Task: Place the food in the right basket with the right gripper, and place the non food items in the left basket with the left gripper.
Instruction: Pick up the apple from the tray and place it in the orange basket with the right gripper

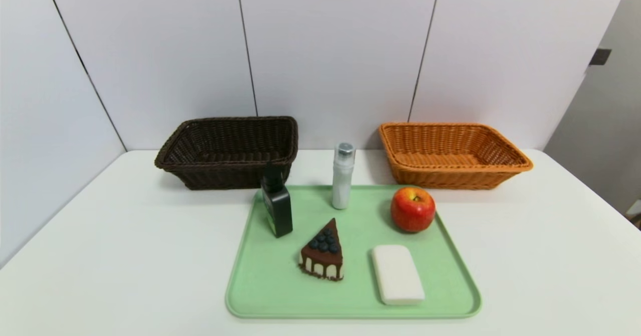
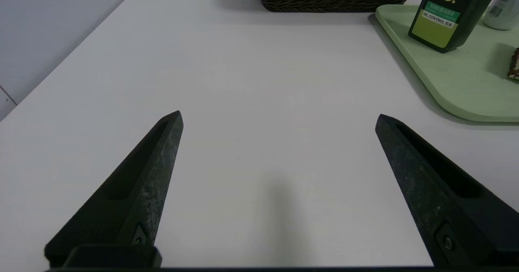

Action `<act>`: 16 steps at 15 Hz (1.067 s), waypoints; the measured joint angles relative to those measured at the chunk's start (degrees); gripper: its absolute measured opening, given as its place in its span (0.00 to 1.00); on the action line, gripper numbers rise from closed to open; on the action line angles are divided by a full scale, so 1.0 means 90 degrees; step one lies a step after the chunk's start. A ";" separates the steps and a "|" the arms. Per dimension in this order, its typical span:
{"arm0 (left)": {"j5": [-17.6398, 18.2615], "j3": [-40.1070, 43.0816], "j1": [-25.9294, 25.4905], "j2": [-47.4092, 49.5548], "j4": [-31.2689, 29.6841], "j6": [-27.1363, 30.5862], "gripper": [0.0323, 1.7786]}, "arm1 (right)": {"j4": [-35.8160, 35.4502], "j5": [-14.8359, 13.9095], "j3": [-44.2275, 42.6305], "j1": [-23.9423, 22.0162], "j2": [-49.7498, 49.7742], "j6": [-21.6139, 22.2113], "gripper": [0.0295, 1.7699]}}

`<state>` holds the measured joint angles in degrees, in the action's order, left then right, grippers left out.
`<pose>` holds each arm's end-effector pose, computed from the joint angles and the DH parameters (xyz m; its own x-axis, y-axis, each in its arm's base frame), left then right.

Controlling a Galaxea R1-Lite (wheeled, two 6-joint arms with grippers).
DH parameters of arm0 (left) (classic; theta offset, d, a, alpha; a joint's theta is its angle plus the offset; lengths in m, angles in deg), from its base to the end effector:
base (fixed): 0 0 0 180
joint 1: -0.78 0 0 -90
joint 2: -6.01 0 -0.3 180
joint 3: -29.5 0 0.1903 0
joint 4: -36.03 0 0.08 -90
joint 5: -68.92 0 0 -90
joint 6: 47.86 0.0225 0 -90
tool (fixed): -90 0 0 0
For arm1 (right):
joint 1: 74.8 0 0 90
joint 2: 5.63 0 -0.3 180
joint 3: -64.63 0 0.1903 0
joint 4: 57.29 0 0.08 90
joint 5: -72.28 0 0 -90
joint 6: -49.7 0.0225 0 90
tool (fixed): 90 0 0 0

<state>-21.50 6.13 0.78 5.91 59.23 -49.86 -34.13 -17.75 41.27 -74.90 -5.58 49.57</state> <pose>-0.0227 0.0002 0.0758 1.0000 0.0073 0.0012 -0.0073 0.9994 -0.0349 -0.0229 0.0000 0.0758 1.0000 -0.0023 0.0044 0.0023 1.0000 -0.0023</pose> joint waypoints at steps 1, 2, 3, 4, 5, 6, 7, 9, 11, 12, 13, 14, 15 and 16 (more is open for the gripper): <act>0.0000 0.0000 0.0000 0.0000 0.0000 0.0000 0.95 | 0.0000 0.0003 0.0000 0.0000 0.0003 0.0003 0.97; 0.0000 0.0000 0.0000 0.0000 0.0000 -0.0004 0.95 | 0.0003 0.0003 0.0000 0.0000 0.0003 0.0009 0.97; 0.0000 0.0000 0.0000 0.0000 0.0007 0.0024 0.95 | 0.0005 0.0000 0.0000 0.0000 0.0003 0.0009 0.97; 0.0000 -0.0003 0.0000 0.0000 0.0005 0.0033 0.95 | 0.0005 -0.0005 0.0000 0.0000 0.0003 0.0012 0.97; -0.0003 -0.0005 0.0000 0.0000 0.0003 -0.0004 0.95 | 0.0005 -0.0003 0.0000 0.0000 0.0003 0.0009 0.97; -0.0003 -0.0003 0.0000 0.0000 0.0003 -0.0022 0.95 | 0.0005 0.0011 0.0000 0.0000 0.0003 -0.0043 0.97; 0.0000 -0.0003 0.0000 0.0000 0.0003 -0.0028 0.95 | 0.0012 0.0011 0.0000 0.0000 0.0003 -0.0042 0.97; -0.0012 -0.0003 0.0000 0.0000 0.0003 -0.0041 0.95 | 0.0023 0.0011 0.0000 0.0000 0.0003 -0.0070 0.97; -0.0106 -0.0018 0.0000 0.0000 0.0054 -0.0096 0.95 | 0.0068 0.0039 -0.0037 0.0000 0.0003 -0.0199 0.97; -0.0125 -0.0046 0.0000 0.0000 0.0069 -0.0121 0.95 | 0.0108 0.0122 -0.0232 0.0000 -0.0011 -0.0187 0.97; -0.0118 -0.0140 0.0000 0.0000 0.0112 -0.0130 0.95 | 0.0196 0.0238 -0.0486 0.0000 -0.0072 -0.0172 0.97; -0.0070 -0.0340 0.0000 -0.0009 0.0256 -0.0130 0.95 | 0.0368 0.0360 -0.0891 -0.0001 -0.0251 -0.0125 0.97; 0.0012 -0.0634 0.0000 -0.0041 0.0528 -0.0130 0.95 | 0.0562 0.0452 -0.1409 -0.0004 -0.0509 -0.0049 0.97; 0.0129 -0.1062 0.0000 -0.0121 0.0863 -0.0130 0.95 | 0.0806 0.0513 -0.2033 -0.0009 -0.0880 0.0035 0.97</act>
<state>-20.34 -3.43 0.78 4.83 67.00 -51.03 -26.88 -13.13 22.97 -74.99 -13.51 49.88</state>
